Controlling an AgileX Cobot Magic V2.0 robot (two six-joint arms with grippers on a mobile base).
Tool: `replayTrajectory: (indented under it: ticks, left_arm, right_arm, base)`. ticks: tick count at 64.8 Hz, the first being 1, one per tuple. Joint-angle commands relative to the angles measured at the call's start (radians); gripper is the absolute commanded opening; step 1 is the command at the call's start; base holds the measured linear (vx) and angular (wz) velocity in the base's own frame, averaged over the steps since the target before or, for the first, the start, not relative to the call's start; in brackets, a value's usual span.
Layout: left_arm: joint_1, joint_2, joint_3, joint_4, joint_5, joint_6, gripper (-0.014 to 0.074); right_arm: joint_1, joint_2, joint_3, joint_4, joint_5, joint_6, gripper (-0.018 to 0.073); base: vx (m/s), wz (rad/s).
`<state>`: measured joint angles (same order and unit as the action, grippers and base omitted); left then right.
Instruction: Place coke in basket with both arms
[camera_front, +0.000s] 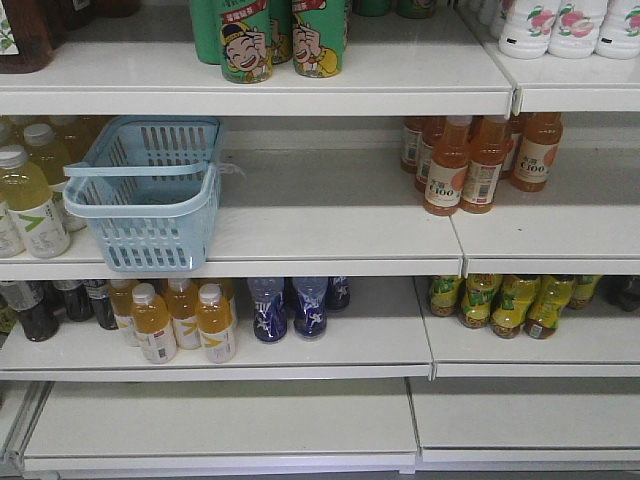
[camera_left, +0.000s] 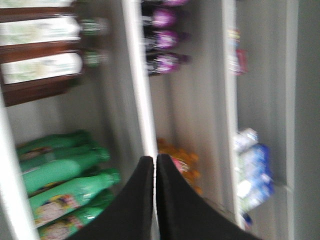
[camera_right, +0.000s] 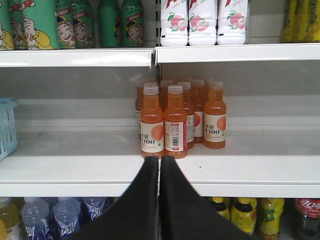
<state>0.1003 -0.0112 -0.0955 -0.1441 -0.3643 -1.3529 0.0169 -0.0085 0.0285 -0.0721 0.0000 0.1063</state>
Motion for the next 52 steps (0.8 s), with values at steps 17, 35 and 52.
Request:
replayTrajectory:
  ticks: [17,35,52]
  left_arm:
    - [-0.003,0.323,-0.28,0.558,-0.159,-0.361,0.0126]
    - [-0.003,0.729,-0.287,0.618,-0.359,-0.485,0.0554]
    - [-0.003,1.097,-0.287,0.581,-0.591,-0.506,0.0624]
  right_arm:
    - [-0.003,-0.015,0.019,-0.006,-0.074,-0.005,-0.0005]
    - [-0.003,-0.015,0.019,-0.006,-0.074,-0.005,-0.0005]
    - [-0.003,-0.015,0.019,-0.006,-0.074,-0.005,-0.0005]
  base:
    - [0.0,0.0]
    - [0.0,0.0]
    - [0.0,0.0]
